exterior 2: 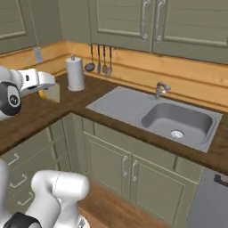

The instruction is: Start the toaster. Once the lever pops up, take the bread to the plate on the dining counter.

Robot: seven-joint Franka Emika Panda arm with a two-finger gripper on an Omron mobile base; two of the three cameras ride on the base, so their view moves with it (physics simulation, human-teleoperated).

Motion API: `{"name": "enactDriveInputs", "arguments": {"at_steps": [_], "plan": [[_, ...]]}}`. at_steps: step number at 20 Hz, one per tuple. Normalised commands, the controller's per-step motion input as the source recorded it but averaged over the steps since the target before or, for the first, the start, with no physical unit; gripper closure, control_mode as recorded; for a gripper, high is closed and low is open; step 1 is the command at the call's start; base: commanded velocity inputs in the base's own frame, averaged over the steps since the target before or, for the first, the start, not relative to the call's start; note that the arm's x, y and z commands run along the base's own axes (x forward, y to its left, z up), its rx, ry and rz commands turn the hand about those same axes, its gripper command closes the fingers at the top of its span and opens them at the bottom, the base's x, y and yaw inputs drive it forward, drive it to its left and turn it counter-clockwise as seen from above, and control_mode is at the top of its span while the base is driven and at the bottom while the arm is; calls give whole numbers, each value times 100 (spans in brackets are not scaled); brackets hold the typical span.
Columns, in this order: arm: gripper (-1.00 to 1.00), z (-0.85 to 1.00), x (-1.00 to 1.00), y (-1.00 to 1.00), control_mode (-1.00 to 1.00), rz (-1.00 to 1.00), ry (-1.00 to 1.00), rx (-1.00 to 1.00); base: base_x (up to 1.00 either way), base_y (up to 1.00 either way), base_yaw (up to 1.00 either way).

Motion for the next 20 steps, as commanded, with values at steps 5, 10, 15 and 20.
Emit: {"name": "enactDriveInputs", "arguments": {"at_steps": [5, 10, 15, 20], "plan": [[100, 0, 0, 0, 100, 0, 0, 0, -37, -7, -82], [100, 0, 0, 0, 100, 0, 0, 0, -18, -17, -80], [100, 0, 0, 0, 100, 0, 0, 0, -10, -33, -79], [100, 0, 0, 0, 100, 0, 0, 0, 0, -50, -77]]}}
